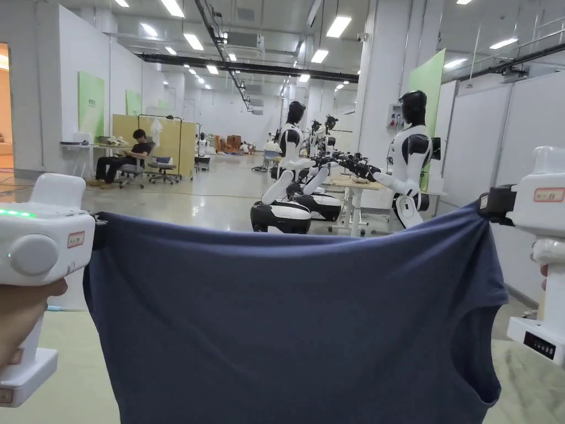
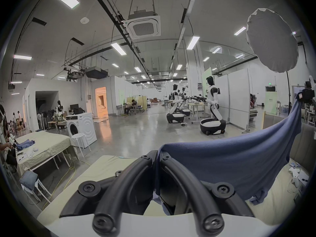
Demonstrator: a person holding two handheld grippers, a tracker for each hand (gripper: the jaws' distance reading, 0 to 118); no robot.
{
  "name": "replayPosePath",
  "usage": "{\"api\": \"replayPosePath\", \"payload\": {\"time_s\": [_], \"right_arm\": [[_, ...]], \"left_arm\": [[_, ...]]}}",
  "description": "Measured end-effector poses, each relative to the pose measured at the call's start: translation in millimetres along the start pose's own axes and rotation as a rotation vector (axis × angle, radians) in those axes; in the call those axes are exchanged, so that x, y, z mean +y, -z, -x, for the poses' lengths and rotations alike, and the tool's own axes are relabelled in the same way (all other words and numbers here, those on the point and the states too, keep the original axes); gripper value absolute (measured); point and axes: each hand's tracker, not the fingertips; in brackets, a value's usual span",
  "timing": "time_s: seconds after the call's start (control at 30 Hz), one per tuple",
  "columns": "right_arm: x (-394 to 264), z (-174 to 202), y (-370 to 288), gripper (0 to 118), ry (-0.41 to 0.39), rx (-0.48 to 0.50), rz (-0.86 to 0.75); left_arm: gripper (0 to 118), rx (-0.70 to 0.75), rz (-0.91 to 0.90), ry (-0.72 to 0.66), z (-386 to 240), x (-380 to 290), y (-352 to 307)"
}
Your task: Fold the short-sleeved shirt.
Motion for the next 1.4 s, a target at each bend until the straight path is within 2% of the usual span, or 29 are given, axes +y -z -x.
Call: {"api": "replayPosePath", "payload": {"time_s": [0.17, 0.3, 0.43, 0.5, 0.6, 0.67, 0.87, 0.97, 1.07, 1.1, 1.13, 1.17, 1.2, 1.23, 1.27, 1.3, 1.33, 1.4], "right_arm": [[-39, 3, -58, 0, -0.009, -0.004, 0.019], [-95, 6, -107, 0, -0.037, -0.013, 0.069], [-157, 9, -161, 0, -0.093, -0.011, 0.140], [-188, 9, -184, 0, -0.113, -0.018, 0.170], [-236, 1, -208, 0, -0.101, -0.004, 0.234], [-269, -3, -229, 0, -0.101, -0.003, 0.274], [-358, -17, -271, 0, -0.179, 0.018, 0.468], [-394, -20, -286, 0, -0.250, 0.030, 0.532], [-406, -28, -294, 0, -0.194, 0.032, 0.552], [-399, -34, -295, 2, -0.108, 0.040, 0.525], [-391, -40, -300, 15, -0.073, 0.042, 0.439], [-385, -44, -305, 41, -0.049, 0.048, 0.383], [-376, -46, -311, 85, -0.023, 0.044, 0.340], [-366, -50, -314, 118, 0.012, 0.061, 0.328], [-360, -52, -318, 115, 0.032, 0.085, 0.330], [-346, -52, -330, 115, 0.020, 0.146, 0.201], [-347, -46, -341, 117, 0.015, 0.096, 0.262], [-343, -39, -357, 118, -0.026, 0.121, 0.265]], "left_arm": [[5, -0.028, 0.027, 0.008, -7, -30, -53], [5, -0.034, 0.091, -0.051, -9, -83, -102], [5, -0.027, 0.166, 0.005, -8, -140, -157], [5, -0.048, 0.182, -0.010, -1, -165, -187], [5, -0.069, 0.231, -0.037, 5, -207, -228], [5, -0.081, 0.283, -0.008, 12, -234, -251], [5, -0.164, 0.472, 0.131, 23, -322, -302], [5, -0.191, 0.542, 0.164, 29, -356, -315], [5, -0.210, 0.542, 0.125, 36, -368, -324], [7, -0.222, 0.525, 0.109, 37, -369, -328], [28, -0.240, 0.494, 0.100, 37, -369, -333], [52, -0.251, 0.451, 0.082, 29, -357, -348], [73, -0.264, 0.415, 0.058, 27, -351, -357], [92, -0.231, 0.378, 0.037, 24, -343, -367], [95, -0.231, 0.329, 0.025, 21, -338, -378], [95, -0.258, 0.278, 0.007, 18, -329, -392], [95, -0.263, 0.247, -0.003, 14, -321, -404], [95, -0.247, 0.249, 0.033, 2, -314, -416]]}}
